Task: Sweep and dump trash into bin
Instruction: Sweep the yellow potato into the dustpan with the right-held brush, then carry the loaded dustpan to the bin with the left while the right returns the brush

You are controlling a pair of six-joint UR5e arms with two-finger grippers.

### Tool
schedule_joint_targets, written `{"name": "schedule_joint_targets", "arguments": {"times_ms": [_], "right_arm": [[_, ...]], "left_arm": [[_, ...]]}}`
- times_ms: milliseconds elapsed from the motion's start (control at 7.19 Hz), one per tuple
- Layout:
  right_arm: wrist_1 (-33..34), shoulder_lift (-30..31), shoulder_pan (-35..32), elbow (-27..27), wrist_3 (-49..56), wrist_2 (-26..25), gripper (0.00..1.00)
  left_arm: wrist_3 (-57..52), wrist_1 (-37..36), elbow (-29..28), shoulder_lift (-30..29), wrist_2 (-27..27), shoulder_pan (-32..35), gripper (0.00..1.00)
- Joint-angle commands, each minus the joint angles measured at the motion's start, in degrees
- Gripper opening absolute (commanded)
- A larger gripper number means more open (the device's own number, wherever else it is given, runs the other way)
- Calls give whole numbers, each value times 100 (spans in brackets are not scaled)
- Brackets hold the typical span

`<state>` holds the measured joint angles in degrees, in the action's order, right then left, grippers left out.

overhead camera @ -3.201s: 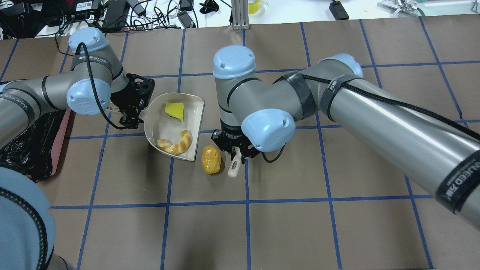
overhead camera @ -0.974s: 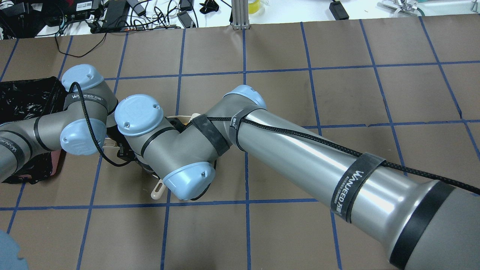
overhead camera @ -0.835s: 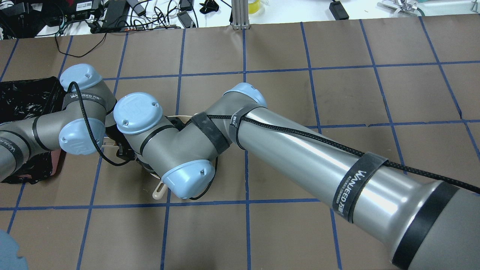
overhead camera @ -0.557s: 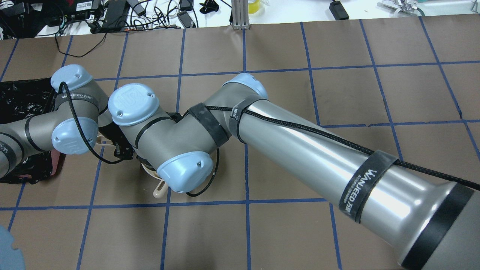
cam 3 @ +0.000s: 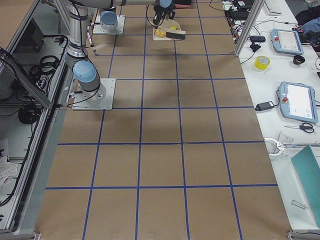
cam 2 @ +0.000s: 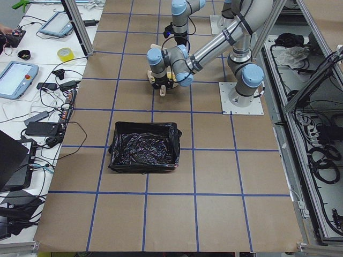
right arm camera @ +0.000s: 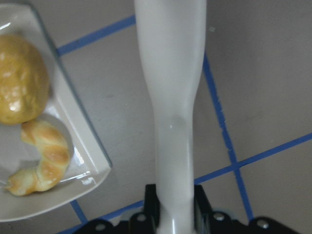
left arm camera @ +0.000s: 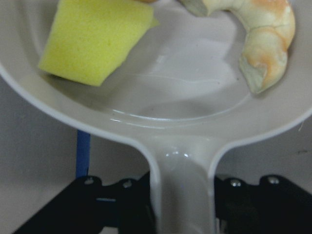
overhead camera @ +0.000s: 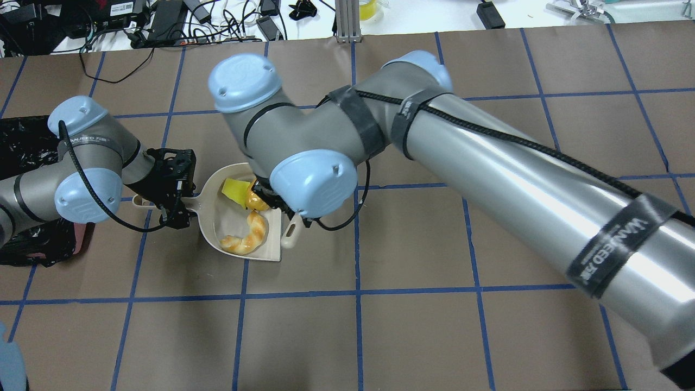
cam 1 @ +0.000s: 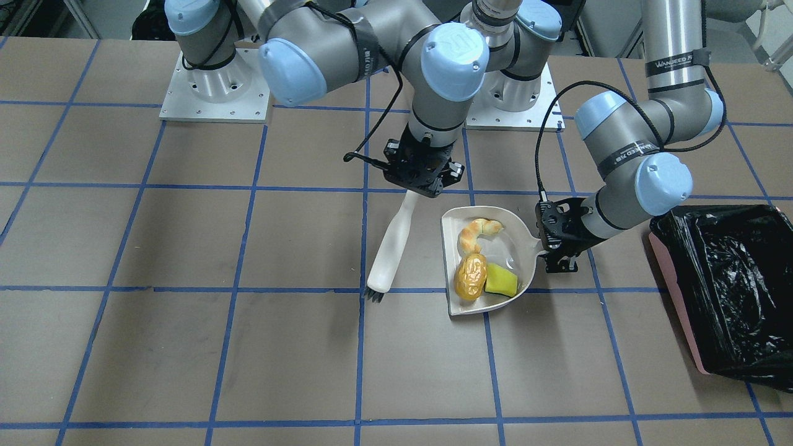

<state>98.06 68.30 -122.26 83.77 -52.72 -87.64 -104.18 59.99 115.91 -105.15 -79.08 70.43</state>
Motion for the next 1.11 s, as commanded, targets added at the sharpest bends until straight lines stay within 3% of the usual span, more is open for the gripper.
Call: {"name": "schedule_joint_targets", "arguments": {"times_ms": [0,278,418,696,974], "right_arm": [[-478,410,1217,17,1469,-16,0],[-761,553,2473,17,2717,-33,0],[-770,562,3001,25,3411,-94,0],[-744,535,3907,25,4782,-253,0],[-639,343,4551,139,5690,-236,0]], "left_arm": [[-189,188,-24,-41,612,-503,0],[-190,197,-103,12,631,-565,0],[-190,685,-417,12,848,-722,0],[-312,2402,-1626,21,1061,-1179,0],[-330,3506,-2517,47,1254,-1758,0]]}}
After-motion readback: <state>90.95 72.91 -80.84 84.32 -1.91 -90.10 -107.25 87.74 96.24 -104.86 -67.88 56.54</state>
